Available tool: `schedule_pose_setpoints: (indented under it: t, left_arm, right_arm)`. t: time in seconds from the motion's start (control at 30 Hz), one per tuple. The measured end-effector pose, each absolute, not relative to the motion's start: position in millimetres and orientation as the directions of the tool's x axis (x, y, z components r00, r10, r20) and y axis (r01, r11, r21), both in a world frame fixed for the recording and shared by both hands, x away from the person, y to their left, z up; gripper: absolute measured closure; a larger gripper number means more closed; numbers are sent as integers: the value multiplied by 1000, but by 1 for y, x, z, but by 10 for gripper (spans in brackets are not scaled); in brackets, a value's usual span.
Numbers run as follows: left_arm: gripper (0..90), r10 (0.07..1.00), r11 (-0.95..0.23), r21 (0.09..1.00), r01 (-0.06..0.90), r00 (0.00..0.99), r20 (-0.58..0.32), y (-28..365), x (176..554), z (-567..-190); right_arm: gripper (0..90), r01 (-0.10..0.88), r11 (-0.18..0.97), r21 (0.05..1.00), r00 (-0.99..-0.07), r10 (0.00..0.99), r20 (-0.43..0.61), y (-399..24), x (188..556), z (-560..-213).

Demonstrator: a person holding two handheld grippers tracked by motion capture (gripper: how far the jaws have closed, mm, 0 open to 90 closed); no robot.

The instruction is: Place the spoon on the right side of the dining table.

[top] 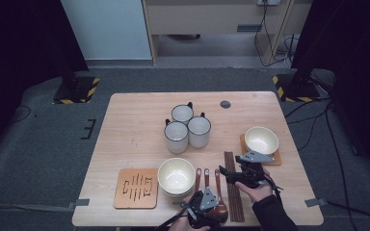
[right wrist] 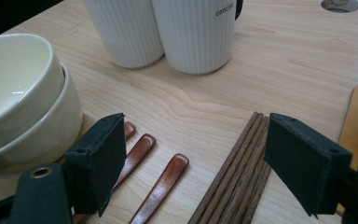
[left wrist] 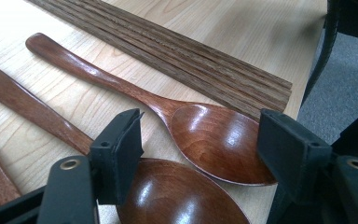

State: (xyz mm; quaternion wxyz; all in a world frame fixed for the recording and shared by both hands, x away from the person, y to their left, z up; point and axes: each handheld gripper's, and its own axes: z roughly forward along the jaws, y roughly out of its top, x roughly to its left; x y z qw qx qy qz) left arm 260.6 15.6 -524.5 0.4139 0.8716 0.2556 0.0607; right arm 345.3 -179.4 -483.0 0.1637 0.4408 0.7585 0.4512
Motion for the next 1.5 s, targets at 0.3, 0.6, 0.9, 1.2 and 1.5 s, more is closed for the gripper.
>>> schedule_pose_setpoints:
  t: [0.3, 0.6, 0.9, 1.2, 1.5]
  left_arm:
    - [288, 483, -544, 745, 387, 870, -99, 13, 260, -527]
    - [279, 479, -553, 742, 379, 873, -89, 11, 260, -531]
    - [272, 478, -560, 744, 364, 876, -69, 11, 258, -533]
    - [271, 478, -559, 747, 359, 876, -63, 11, 257, -533]
    - [272, 482, -558, 749, 359, 874, -60, 12, 257, -534]
  right_arm:
    - [209, 533, 217, 818, -562, 813, 150, -174, 345, -487]
    - [210, 553, 248, 795, -575, 804, 149, -168, 346, -493]
    - [239, 573, 274, 772, -603, 779, 171, -159, 345, -498]
    - [276, 593, 295, 749, -617, 764, 187, -154, 345, -503]
    - [334, 600, 309, 738, -630, 751, 198, -152, 346, -505]
